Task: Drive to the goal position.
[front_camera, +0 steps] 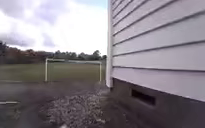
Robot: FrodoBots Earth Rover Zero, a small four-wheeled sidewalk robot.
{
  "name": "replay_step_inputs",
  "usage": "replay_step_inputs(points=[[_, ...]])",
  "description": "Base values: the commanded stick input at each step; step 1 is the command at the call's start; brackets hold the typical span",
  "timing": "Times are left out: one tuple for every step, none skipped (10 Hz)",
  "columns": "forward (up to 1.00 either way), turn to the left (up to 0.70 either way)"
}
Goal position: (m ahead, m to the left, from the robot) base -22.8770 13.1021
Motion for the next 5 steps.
replay_step_inputs(points=[[0.41,0.0],[0.42,0.0],[0.0,0.53],[0.0,0.62],[0.0,0.7]])
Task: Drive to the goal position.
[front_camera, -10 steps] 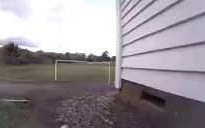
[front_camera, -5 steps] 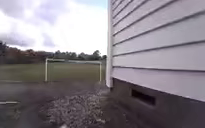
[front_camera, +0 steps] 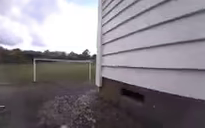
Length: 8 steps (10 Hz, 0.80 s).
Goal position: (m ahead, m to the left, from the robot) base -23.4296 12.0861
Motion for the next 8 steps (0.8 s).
replay_step_inputs(points=[[0.0,0.7],[0.0,0.7],[0.0,0.7],[0.0,0.7],[0.0,0.7],[0.0,0.7],[0.0,0.7],[0.0,0.7]])
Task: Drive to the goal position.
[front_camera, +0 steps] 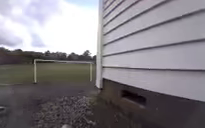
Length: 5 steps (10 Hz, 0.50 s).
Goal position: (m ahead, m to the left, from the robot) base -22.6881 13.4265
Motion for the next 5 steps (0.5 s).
replay_step_inputs(points=[[0.0,0.7],[0.0,0.63],[0.0,0.56],[0.0,0.04],[0.0,0.01]])
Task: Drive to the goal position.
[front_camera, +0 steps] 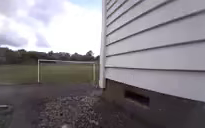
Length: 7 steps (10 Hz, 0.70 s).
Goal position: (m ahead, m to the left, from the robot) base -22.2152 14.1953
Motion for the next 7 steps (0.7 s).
replay_step_inputs(points=[[0.0,0.0],[0.0,0.0],[0.0,0.0],[0.0,0.0],[0.0,0.03],[0.0,0.23],[0.0,0.44]])
